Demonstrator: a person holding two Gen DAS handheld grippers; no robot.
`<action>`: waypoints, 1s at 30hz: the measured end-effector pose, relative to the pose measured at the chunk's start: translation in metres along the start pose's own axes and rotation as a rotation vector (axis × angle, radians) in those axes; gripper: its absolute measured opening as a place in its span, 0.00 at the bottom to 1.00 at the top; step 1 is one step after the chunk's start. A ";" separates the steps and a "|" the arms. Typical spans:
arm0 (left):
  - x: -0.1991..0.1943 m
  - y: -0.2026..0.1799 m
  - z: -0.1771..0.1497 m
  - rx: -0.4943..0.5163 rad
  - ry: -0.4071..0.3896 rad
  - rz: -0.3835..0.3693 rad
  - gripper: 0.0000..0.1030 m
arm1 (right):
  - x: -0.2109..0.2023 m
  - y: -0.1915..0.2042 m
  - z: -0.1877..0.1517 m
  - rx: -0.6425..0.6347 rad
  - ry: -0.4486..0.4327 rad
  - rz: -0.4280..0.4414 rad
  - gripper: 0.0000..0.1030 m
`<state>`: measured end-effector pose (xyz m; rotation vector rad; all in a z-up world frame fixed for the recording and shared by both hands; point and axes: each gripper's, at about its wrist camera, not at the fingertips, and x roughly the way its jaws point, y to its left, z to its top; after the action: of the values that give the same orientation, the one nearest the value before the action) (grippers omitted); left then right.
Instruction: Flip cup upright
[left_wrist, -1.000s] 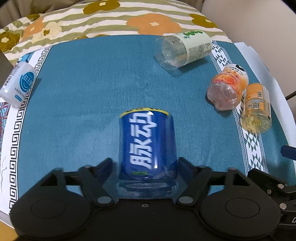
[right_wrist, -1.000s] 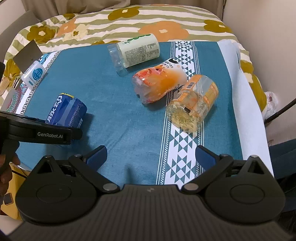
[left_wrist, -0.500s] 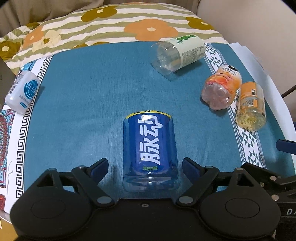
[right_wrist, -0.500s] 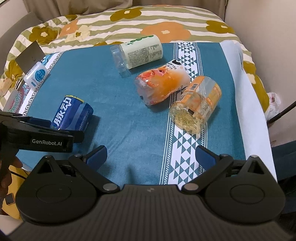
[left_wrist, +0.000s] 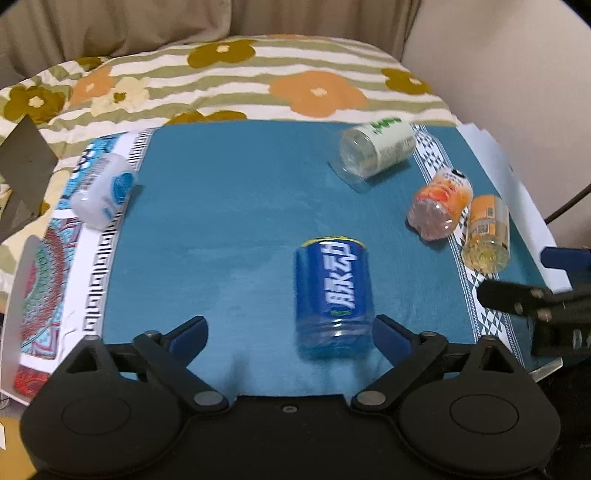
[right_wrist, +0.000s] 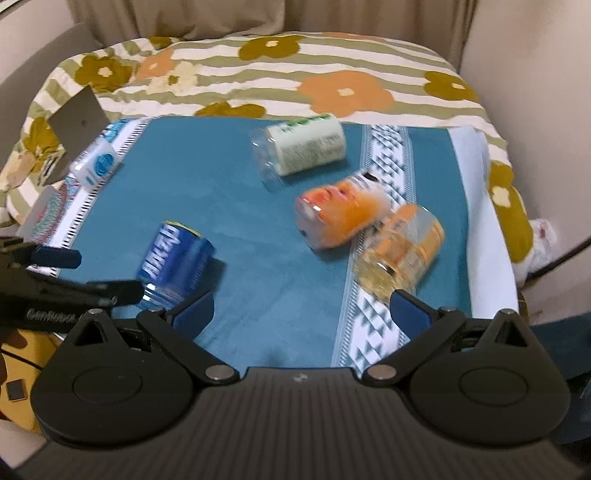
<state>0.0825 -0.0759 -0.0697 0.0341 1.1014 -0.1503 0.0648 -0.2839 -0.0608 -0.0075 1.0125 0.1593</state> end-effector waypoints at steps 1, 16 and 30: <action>-0.004 0.006 -0.002 -0.009 -0.006 -0.001 0.99 | 0.000 0.003 0.004 -0.004 0.006 0.010 1.00; 0.002 0.090 -0.019 -0.023 -0.013 0.024 1.00 | 0.087 0.041 0.058 0.203 0.229 0.223 1.00; 0.026 0.114 -0.013 -0.013 0.018 -0.033 1.00 | 0.136 0.050 0.055 0.358 0.349 0.249 0.74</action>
<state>0.0983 0.0351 -0.1037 0.0059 1.1215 -0.1728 0.1750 -0.2122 -0.1432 0.4311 1.3782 0.2061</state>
